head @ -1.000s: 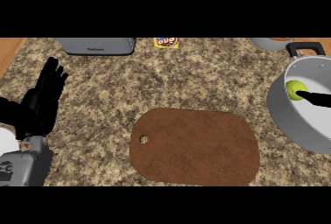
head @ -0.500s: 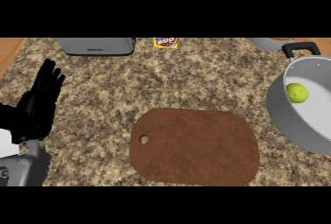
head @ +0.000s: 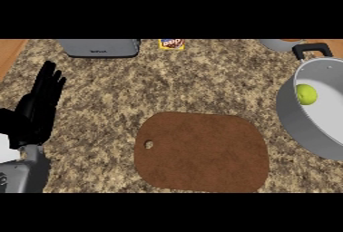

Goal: Pick the pear from the cutting board and place it in the pot

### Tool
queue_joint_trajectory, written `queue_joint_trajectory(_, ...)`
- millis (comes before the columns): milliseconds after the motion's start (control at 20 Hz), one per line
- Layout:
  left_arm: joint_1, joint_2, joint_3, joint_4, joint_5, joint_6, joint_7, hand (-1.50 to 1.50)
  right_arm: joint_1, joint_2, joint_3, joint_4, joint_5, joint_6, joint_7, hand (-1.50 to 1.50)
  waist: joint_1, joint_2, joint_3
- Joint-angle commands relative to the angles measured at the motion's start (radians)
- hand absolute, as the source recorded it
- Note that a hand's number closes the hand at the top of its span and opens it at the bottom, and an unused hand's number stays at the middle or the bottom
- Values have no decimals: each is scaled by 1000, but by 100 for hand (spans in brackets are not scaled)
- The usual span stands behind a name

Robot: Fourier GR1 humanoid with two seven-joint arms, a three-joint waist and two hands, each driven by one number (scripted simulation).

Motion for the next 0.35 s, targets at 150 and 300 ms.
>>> queue_joint_trajectory(150,-5,25,46,53,19,-56,-50,0,22,-88,14,162,3,54,-128,-150,6,3,1)
queue_joint_trajectory(300,28,7,37,26,10,-50,-43,0,45,-130,9,163,-26,103,-114,-150,3,1,0)
